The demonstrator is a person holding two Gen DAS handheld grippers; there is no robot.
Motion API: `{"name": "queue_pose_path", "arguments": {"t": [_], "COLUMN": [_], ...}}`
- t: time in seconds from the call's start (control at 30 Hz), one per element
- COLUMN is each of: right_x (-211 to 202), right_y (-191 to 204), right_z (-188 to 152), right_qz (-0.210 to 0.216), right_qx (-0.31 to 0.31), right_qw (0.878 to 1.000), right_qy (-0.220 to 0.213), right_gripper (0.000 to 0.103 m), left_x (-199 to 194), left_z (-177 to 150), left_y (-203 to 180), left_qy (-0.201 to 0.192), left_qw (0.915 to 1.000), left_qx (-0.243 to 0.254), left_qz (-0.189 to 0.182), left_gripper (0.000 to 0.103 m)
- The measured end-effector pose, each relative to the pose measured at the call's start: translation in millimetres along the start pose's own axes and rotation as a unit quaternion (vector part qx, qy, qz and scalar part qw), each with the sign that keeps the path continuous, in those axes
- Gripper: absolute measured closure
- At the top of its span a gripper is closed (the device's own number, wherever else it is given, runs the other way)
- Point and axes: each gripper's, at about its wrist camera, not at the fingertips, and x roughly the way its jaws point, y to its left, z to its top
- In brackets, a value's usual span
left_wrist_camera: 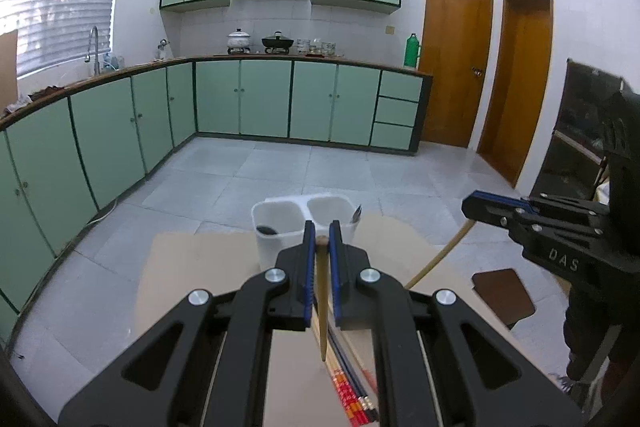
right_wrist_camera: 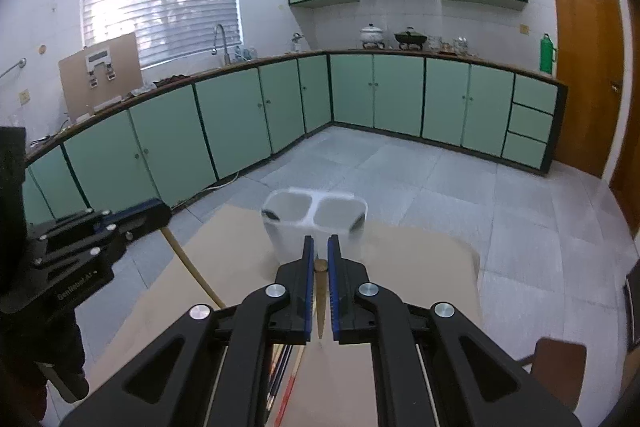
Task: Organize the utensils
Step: 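Lift both chopsticks into the holder compartments and open both tools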
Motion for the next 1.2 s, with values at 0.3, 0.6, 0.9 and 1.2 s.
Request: {"name": "queue_pose_path", "arguments": {"t": [0.3,0.6,0.9,1.2], "right_x": [-14,32,97,107], "right_y": [-11,-25,-44,-47], "right_z": [70,110,90,64], "right_qz": [0.016,-0.023,-0.036,-0.045], "right_qx": [0.004,0.010,0.029,0.028], "right_qw": [0.998,0.995,0.997,0.998], "right_qy": [-0.064,-0.095,-0.068,-0.032], "right_gripper": [0.096,0.096,0.096,0.077], "left_x": [-7,41,109,121], "left_z": [64,116,94,70], "left_y": [0,-11,5,21], "left_qy": [-0.074,-0.126,-0.076,-0.039], "left_qw": [0.9973,0.9909,0.9951,0.9971], "left_qx": [0.001,0.028,0.022,0.018], "left_qz": [-0.002,0.040,0.060,0.064], "left_gripper": [0.097,0.097,0.097,0.079]}}
